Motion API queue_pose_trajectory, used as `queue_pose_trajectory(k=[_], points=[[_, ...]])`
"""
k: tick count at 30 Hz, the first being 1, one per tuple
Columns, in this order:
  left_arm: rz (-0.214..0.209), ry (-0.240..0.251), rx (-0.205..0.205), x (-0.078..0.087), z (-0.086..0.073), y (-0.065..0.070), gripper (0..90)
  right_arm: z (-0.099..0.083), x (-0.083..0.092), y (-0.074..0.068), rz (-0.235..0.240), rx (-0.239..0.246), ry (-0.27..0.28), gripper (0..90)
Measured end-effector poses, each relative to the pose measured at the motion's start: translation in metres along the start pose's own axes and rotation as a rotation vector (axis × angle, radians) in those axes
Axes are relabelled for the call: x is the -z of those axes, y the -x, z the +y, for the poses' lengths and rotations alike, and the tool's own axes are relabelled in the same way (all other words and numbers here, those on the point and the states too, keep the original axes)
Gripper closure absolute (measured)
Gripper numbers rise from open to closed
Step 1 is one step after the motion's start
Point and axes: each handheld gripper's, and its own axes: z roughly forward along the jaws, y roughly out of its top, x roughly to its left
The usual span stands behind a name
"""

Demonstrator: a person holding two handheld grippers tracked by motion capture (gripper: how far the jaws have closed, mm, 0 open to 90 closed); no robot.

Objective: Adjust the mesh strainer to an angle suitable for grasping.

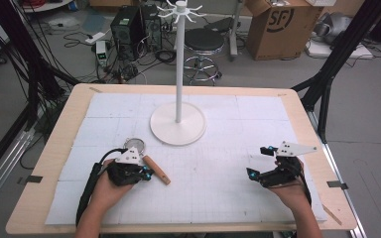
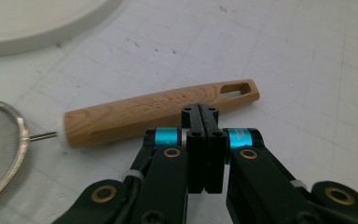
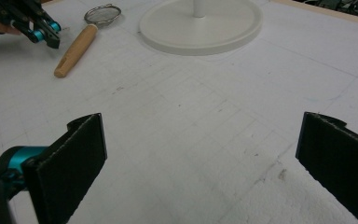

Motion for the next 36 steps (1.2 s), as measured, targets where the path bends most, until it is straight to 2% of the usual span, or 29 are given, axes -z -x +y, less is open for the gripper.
queue_pose_trajectory(k=[3,18,25,30,35,36], points=[[-0.012,-0.009,-0.01,-0.006,0.002,0.002,89.7,0.0,0.0,0.0,0.002,0.007,0.002,0.5],[0.011,-0.012,-0.044,-0.042,0.027,0.007,89.7,0.0,-0.003,0.0,0.001,0.009,-0.005,0.5],[0.018,0.013,-0.029,-0.054,0.034,0.006,89.7,0.0,-0.002,0.001,0.001,0.005,-0.004,0.5],[0.024,0.008,-0.03,-0.052,0.034,0.006,89.4,0.0,-0.002,0.001,0.005,0.001,-0.005,0.5],[0.045,0.03,-0.027,-0.04,0.035,0.005,79.9,-0.001,-0.002,0.001,0.007,0.002,-0.009,0.5],[0.053,0.036,-0.028,-0.033,0.035,0.004,78.5,-0.001,-0.002,0.001,0.003,0.004,-0.007,0.5]])
